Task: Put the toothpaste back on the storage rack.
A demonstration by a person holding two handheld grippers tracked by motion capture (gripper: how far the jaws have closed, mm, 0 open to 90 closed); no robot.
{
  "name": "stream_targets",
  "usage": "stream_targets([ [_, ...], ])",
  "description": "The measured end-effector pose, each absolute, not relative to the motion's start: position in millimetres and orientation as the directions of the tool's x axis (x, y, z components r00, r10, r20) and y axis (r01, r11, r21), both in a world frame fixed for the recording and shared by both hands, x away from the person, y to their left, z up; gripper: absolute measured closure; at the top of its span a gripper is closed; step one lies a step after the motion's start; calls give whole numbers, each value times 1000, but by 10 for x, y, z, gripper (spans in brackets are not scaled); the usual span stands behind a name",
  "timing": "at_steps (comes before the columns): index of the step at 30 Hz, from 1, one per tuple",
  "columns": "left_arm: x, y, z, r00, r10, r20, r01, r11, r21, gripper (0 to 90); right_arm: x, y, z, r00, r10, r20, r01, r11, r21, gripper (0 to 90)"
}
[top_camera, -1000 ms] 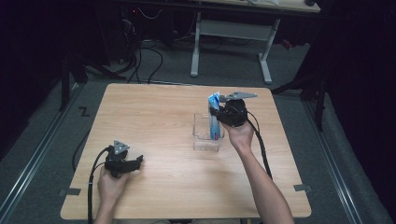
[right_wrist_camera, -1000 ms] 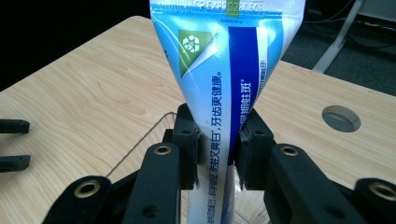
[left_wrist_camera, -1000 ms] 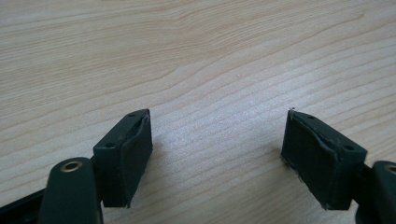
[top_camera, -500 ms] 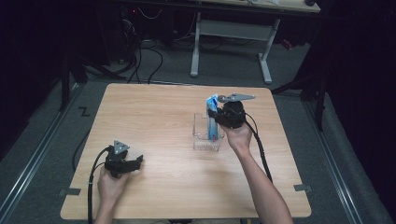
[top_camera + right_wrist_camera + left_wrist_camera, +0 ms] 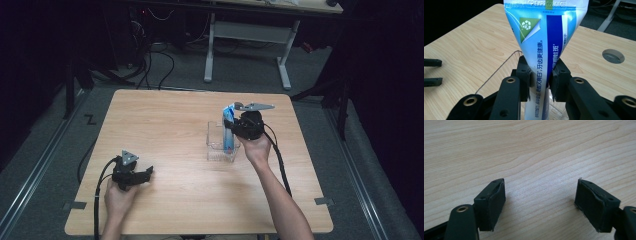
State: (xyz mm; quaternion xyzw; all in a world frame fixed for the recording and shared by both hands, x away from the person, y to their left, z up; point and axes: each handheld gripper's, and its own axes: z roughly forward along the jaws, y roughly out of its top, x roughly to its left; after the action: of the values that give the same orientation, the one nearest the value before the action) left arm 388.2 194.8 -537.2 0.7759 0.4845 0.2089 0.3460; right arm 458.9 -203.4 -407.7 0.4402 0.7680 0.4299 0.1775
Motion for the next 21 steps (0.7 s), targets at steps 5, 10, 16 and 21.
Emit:
stream_targets([
  [5, 3882, 1948, -5372, 443, 896, -11, 607, -291, 739, 245, 4586, -2045, -4086, -550, 829, 103, 528, 249, 812, 724],
  [10, 3882, 1948, -5372, 443, 896, -11, 607, -291, 739, 245, 4583, -2066, -4102, -546, 831, 104, 534, 249, 808, 722],
  [16, 3882, 1948, -5372, 443, 896, -11, 607, -291, 739, 245, 4585, -2082, -4123, -542, 833, 108, 542, 248, 803, 722],
  [21, 3882, 1948, -5372, 443, 896, -11, 607, -291, 739, 245, 4585, -2094, -4132, -542, 833, 113, 545, 246, 801, 721],
])
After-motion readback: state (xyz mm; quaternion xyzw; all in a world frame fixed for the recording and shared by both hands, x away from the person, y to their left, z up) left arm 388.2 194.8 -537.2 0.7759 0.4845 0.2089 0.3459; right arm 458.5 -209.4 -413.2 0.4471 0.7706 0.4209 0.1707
